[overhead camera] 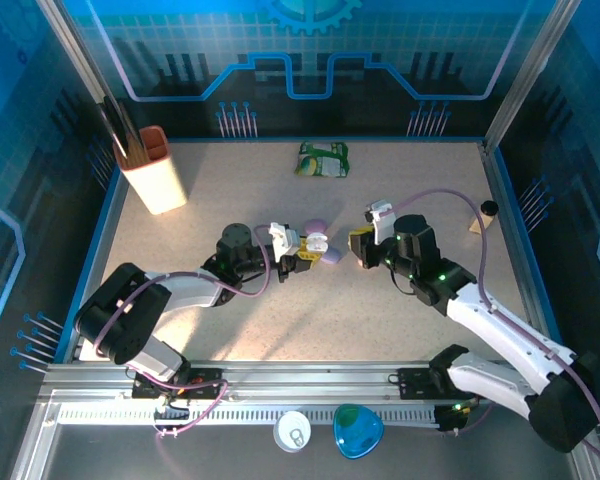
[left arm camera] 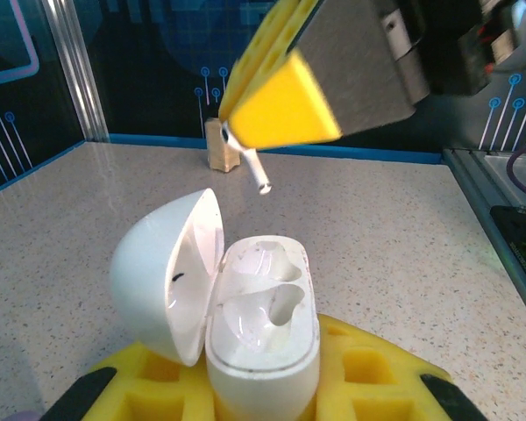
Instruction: Insert wireless bluetooth earbuds into charging case
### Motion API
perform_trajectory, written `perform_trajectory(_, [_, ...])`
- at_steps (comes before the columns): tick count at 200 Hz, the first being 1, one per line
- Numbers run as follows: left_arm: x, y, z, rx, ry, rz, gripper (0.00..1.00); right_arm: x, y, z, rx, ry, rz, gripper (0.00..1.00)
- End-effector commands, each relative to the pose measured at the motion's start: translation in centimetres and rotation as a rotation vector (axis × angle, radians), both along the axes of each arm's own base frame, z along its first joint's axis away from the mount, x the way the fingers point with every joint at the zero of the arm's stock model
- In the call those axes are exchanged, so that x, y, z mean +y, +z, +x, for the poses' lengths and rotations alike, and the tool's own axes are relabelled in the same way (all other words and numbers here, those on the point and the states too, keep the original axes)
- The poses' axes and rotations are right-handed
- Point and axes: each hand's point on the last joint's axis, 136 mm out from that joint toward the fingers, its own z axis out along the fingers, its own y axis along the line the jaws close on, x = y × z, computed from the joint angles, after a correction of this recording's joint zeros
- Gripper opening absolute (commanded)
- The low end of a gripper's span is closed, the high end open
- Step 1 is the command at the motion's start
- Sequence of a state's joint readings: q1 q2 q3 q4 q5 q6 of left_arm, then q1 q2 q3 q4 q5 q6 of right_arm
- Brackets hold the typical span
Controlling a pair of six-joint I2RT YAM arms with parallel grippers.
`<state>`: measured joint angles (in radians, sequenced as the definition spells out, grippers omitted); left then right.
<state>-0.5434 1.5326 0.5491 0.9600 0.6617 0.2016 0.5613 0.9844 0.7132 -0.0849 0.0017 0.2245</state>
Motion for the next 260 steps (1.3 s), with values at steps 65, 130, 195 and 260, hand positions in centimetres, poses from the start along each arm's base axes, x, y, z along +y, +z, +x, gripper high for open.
perform_trajectory(65, [-0.6,0.2,-0.4,0.038,-0.056,0.017,0.07,6.0,5.1,-2.0,-0.172,0.282,0.008,0.19])
perform_trajectory(130, [-0.7,0.9,-0.3,0.066,-0.050,-0.005,0.04,6.6,3.0,-1.6,-0.134,0.298,-0.041,0.19])
perform_trajectory(195, [-0.8,1.5,-0.2,0.074,-0.055,-0.021,0.04,6.8,1.1,-1.4,-0.096,0.303,-0.069,0.18])
perform_trajectory(260, [-0.9,1.7,0.1,0.087,-0.043,-0.022,0.04,7.3,0.7,-2.2,-0.077,0.361,-0.071,0.18])
